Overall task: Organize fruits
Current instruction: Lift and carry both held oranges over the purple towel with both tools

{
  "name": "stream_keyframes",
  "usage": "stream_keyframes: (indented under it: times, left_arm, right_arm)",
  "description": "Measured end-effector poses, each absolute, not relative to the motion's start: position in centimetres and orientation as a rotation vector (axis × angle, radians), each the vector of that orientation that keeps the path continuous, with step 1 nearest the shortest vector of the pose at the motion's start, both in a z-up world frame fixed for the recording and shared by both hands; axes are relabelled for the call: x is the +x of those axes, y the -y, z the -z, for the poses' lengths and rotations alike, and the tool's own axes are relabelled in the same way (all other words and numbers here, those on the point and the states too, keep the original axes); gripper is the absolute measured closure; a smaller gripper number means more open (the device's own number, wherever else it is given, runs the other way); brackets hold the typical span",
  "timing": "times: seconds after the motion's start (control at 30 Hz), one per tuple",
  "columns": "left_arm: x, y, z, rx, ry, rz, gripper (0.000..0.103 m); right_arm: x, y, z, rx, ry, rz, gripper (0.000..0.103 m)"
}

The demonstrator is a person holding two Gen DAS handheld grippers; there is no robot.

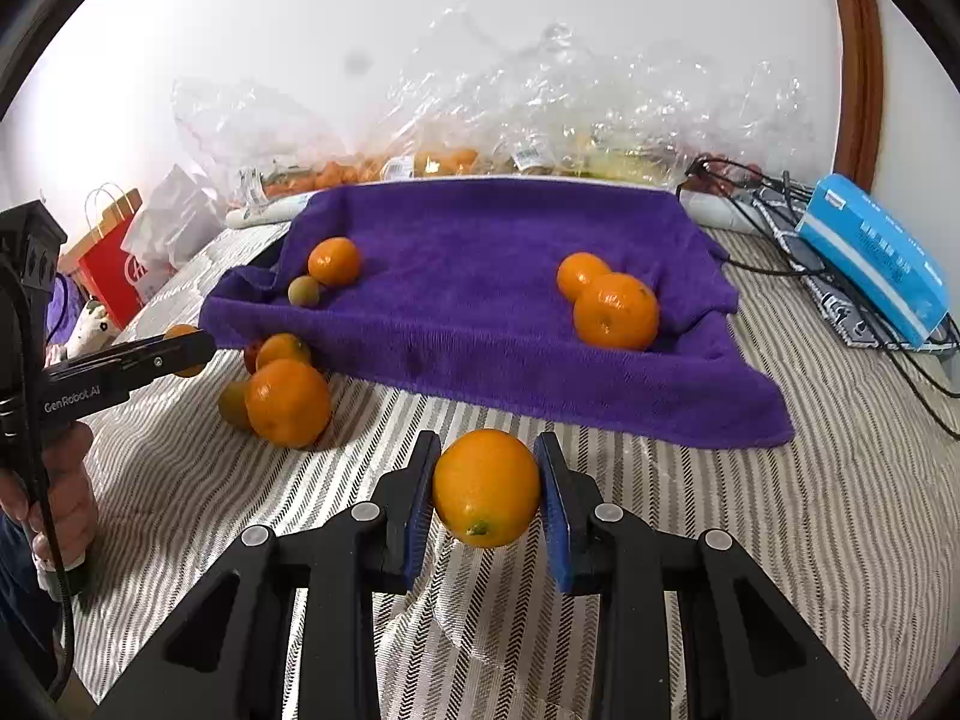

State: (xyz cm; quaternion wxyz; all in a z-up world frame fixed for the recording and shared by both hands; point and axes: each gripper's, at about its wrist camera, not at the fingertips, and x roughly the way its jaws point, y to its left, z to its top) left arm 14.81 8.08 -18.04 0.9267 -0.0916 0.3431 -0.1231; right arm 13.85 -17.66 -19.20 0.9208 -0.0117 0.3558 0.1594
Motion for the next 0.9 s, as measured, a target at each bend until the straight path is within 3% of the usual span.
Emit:
stream_keyframes:
  times: [0.27,0.6,0.9]
  left_arm:
    - [14.6,-9.0,16.4,-0.212,-0.662,0.213,0.071]
    - [16.0,-7.3,10.5,-0.202,-0.576,0.224,0.071]
    - [20.7,-5.5,10.1,-0.231,-0.604,0.214,0.071]
  right_arm:
    - [13.5,18.3,16.0,-0.027,-0.67,-0.301,0.071]
    - [16.1,19.5,11.6,-0.015,-0.597,-0.274,0.071]
    - [20.7,20.0,10.2,-0.024,-0.57,-0.288,0.071]
